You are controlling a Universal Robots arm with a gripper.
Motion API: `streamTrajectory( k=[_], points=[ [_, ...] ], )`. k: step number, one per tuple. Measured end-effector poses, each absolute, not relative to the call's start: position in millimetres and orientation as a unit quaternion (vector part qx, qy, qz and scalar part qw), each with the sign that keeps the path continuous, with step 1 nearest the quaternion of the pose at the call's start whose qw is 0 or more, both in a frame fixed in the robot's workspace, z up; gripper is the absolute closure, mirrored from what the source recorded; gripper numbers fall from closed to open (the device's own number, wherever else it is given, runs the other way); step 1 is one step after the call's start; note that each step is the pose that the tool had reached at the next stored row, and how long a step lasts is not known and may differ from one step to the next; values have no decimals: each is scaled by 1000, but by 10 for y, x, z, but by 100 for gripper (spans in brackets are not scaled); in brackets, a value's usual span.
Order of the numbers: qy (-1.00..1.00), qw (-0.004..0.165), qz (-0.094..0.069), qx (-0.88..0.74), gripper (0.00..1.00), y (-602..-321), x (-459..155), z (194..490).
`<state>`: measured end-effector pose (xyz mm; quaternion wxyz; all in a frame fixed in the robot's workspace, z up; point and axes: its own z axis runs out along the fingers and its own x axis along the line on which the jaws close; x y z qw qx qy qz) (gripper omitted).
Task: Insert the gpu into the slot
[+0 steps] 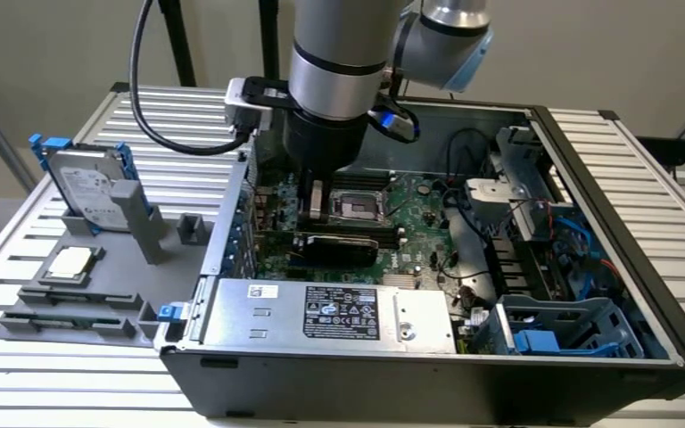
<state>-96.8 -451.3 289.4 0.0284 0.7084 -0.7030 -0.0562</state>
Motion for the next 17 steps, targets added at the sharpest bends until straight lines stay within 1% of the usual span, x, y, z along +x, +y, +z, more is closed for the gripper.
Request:
streamTrajectory(
  k=[3, 5, 13, 17],
  points=[
    [-701, 35, -60, 710, 89, -4514, -994, 2895],
    [-700, 42, -66, 710, 89, -4514, -1010, 2894],
    [-695, 75, -98, 708, 89, -4511, -1071, 2895],
    [-694, 85, -108, 707, 89, -4498, -1082, 2894]
  ],
)
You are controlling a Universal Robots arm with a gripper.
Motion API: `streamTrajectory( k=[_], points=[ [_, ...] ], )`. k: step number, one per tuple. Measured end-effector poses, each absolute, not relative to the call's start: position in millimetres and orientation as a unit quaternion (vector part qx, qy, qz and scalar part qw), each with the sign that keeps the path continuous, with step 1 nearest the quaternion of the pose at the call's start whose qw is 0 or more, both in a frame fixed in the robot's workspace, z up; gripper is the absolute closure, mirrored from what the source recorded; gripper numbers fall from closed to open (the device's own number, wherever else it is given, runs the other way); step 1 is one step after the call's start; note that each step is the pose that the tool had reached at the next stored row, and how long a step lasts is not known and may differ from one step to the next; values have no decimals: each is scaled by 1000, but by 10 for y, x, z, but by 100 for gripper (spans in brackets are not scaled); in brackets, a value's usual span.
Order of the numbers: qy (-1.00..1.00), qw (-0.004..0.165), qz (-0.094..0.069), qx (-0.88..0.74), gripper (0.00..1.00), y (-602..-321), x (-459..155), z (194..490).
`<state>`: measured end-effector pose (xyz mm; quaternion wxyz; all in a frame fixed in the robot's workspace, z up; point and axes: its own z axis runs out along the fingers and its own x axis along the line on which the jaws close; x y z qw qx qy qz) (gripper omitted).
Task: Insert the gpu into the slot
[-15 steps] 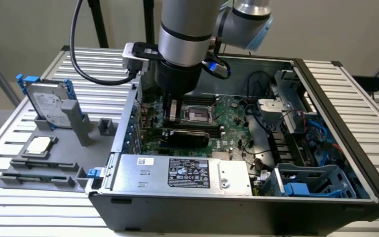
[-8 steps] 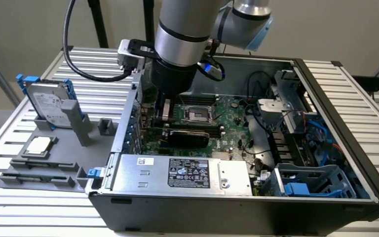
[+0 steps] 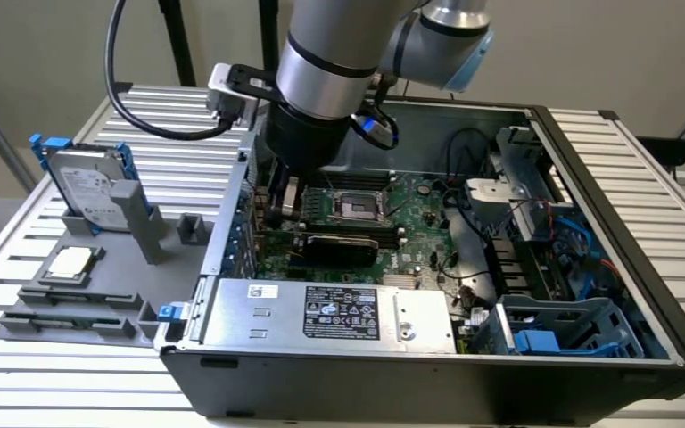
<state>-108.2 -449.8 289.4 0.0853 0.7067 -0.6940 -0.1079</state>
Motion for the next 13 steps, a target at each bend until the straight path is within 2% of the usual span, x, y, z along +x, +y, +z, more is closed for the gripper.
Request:
streamTrajectory(
  k=[13],
  points=[
    [-693, 105, -116, 704, 89, -4473, -1097, 2895]
  ],
)
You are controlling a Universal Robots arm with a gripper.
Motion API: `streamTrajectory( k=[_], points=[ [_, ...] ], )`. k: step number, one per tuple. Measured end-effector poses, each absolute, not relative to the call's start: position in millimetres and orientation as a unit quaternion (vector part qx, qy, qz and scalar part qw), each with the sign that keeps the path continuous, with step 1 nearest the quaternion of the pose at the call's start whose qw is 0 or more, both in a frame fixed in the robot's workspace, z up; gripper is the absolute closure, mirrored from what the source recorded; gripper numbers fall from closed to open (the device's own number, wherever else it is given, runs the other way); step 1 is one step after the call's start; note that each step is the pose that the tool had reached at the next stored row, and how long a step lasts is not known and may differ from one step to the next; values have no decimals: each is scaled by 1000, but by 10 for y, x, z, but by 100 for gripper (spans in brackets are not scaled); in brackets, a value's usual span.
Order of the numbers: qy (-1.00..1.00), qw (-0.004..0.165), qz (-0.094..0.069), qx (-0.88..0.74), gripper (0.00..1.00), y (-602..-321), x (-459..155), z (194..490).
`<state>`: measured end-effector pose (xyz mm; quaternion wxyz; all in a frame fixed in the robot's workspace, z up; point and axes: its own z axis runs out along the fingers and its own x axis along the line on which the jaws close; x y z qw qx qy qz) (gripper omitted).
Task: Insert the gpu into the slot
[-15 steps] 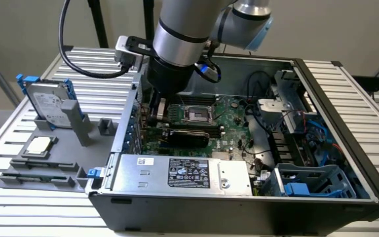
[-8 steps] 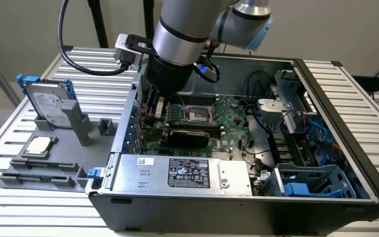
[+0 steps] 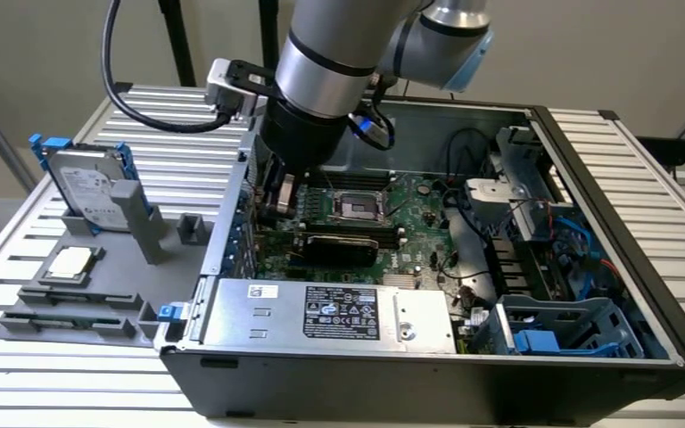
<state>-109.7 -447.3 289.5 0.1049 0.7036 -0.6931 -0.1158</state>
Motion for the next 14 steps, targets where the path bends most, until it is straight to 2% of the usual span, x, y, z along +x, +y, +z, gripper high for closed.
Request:
streamTrajectory(
  k=[14],
  points=[
    [-700, 113, -118, 695, 89, -4473, -1130, 2895]
  ],
)
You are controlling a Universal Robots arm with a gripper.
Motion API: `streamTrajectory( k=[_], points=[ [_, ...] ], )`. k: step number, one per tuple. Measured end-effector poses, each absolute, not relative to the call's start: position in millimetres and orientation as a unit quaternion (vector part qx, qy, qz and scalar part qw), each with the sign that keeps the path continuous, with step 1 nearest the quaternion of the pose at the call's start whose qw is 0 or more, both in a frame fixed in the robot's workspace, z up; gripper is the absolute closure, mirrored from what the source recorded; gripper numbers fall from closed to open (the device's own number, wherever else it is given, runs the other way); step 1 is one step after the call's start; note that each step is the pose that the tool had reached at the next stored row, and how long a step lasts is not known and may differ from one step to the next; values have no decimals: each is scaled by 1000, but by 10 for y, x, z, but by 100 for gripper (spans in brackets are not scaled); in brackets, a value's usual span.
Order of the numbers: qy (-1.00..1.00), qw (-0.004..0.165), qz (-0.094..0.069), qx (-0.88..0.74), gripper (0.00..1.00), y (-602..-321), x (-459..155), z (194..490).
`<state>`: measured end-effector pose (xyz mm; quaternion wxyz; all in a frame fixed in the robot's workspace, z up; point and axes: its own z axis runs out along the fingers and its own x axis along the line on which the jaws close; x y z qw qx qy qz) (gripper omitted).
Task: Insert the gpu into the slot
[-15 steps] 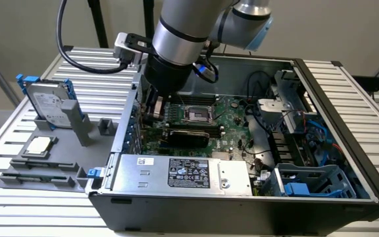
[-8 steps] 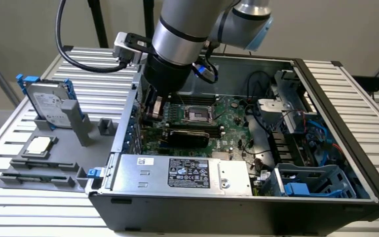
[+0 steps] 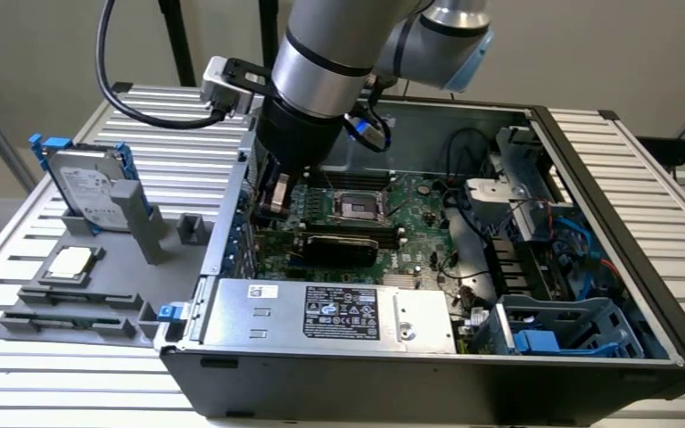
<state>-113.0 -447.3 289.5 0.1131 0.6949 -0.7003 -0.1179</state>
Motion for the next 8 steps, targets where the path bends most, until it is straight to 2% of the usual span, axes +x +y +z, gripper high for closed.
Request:
streamTrajectory(
  k=[8],
  points=[
    [-709, 116, -117, 685, 89, -4471, -1129, 2914]
  ],
)
